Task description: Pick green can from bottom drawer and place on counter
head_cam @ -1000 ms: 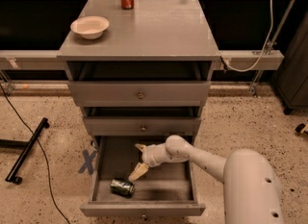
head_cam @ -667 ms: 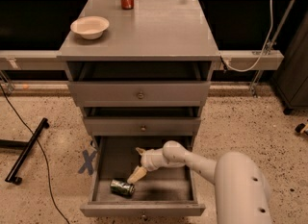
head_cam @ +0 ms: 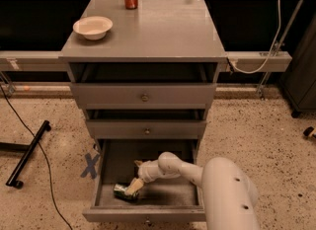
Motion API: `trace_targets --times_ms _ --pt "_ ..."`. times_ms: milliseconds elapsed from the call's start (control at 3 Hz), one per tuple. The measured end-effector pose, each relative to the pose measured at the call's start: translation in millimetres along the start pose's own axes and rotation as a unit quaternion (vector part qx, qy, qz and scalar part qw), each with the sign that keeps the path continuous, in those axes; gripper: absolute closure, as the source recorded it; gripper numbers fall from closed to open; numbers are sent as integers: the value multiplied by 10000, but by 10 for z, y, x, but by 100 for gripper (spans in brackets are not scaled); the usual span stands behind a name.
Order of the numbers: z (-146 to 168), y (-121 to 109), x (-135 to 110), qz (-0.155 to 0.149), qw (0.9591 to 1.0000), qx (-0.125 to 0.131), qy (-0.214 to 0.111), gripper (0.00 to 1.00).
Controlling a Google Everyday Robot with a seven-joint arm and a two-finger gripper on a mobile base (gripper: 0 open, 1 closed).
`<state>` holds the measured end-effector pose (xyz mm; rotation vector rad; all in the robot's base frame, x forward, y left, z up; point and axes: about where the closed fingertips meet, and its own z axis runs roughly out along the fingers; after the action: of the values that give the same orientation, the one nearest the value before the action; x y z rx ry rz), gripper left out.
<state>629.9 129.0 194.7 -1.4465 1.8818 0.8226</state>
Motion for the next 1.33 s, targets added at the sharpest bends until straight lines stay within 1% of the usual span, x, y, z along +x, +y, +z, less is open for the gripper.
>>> trace_targets --times_ms 333,667,1000,1333 --pt "301 105 80 12 9998 -181 84 0" --pt "467 169 144 -7 9995 -287 134 0" --pt "555 254 272 -9 9990 -357 262 0" --pt "596 328 421 19 9982 -407 434 21"
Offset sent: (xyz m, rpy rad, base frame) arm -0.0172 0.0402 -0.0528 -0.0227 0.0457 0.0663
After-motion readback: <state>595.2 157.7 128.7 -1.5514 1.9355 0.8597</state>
